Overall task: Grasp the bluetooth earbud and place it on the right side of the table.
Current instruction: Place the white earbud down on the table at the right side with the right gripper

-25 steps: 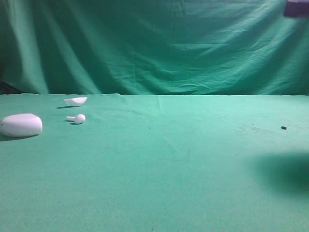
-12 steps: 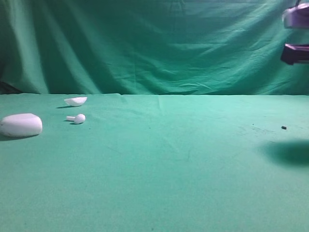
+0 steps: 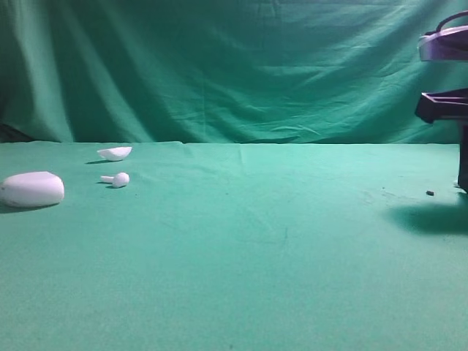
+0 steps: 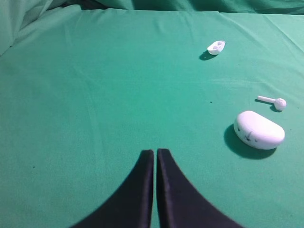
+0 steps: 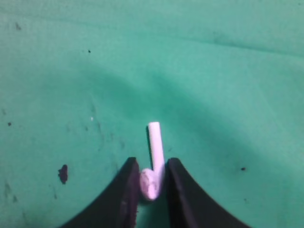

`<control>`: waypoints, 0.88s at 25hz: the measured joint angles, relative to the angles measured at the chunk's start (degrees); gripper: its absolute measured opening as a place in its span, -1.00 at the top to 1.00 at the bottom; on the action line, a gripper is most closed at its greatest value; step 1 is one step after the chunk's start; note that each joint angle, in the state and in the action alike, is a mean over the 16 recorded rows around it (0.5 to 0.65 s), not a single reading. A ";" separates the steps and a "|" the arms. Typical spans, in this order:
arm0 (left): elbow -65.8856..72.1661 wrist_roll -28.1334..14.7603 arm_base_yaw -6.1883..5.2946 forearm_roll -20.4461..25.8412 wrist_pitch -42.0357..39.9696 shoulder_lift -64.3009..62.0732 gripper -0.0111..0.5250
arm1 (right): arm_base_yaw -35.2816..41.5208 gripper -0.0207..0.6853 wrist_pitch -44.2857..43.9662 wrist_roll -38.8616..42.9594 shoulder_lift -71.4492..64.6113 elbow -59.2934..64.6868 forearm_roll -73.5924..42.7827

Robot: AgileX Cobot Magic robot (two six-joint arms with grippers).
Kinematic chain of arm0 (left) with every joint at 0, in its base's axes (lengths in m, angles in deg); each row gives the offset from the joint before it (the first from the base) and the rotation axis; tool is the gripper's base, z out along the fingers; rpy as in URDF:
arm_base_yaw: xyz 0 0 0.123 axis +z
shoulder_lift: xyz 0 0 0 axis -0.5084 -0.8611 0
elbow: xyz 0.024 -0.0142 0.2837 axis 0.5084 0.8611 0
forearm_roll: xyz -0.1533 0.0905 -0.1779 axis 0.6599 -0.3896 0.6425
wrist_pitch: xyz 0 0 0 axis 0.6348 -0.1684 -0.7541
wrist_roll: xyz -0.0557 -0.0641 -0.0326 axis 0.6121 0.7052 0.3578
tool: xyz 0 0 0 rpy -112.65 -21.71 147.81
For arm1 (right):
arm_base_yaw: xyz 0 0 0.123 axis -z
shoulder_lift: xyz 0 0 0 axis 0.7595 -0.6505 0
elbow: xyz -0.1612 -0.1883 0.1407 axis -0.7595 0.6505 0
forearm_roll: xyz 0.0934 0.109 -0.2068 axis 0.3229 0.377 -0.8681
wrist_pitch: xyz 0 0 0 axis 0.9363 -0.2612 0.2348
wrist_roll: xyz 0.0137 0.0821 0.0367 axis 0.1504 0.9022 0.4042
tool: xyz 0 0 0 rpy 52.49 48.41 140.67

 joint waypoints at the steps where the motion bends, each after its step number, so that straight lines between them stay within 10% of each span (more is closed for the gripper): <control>1: 0.00 0.00 0.00 0.00 0.00 0.00 0.96 | 0.00 0.47 0.25 -0.03 -0.15 0.00 -0.09; 14: 0.00 0.00 0.00 0.00 0.00 0.00 0.96 | 0.00 -0.26 -9.30 -0.11 -0.26 -5.83 -0.12; 22: 0.00 0.00 0.00 0.00 0.00 0.00 0.96 | 0.00 0.04 -24.77 -0.13 7.06 -14.52 1.51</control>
